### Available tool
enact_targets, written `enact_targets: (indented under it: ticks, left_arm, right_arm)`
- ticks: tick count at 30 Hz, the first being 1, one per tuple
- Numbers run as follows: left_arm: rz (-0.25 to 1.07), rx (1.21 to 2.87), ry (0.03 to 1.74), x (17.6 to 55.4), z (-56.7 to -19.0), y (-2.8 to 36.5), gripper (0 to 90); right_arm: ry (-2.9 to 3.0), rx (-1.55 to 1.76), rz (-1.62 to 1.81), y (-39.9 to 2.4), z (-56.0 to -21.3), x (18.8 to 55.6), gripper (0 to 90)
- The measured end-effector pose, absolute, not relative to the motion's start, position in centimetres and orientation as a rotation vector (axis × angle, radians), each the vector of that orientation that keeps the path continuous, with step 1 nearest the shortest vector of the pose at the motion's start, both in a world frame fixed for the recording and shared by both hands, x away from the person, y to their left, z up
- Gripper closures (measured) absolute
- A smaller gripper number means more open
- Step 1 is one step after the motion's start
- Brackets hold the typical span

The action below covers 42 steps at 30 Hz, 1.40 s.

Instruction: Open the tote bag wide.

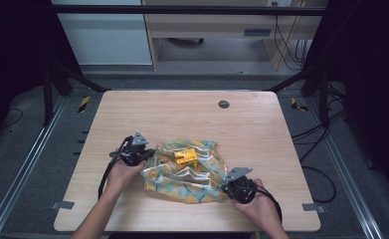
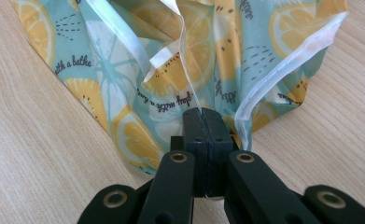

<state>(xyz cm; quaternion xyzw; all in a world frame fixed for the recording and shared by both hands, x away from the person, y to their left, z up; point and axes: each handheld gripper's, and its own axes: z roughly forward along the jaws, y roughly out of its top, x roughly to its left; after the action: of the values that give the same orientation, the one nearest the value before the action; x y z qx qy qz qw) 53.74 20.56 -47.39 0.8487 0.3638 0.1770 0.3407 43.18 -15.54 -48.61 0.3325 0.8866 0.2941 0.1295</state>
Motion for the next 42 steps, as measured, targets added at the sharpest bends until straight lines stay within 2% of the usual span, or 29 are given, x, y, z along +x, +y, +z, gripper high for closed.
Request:
enact_targets:
  ticks: [42]
  left_arm:
    - [0.443,2.212,0.95,53.11,-48.29,20.65,89.4]
  right_arm:
    - [2.542,1.002,0.829,-16.51,-48.59,43.93,90.0]
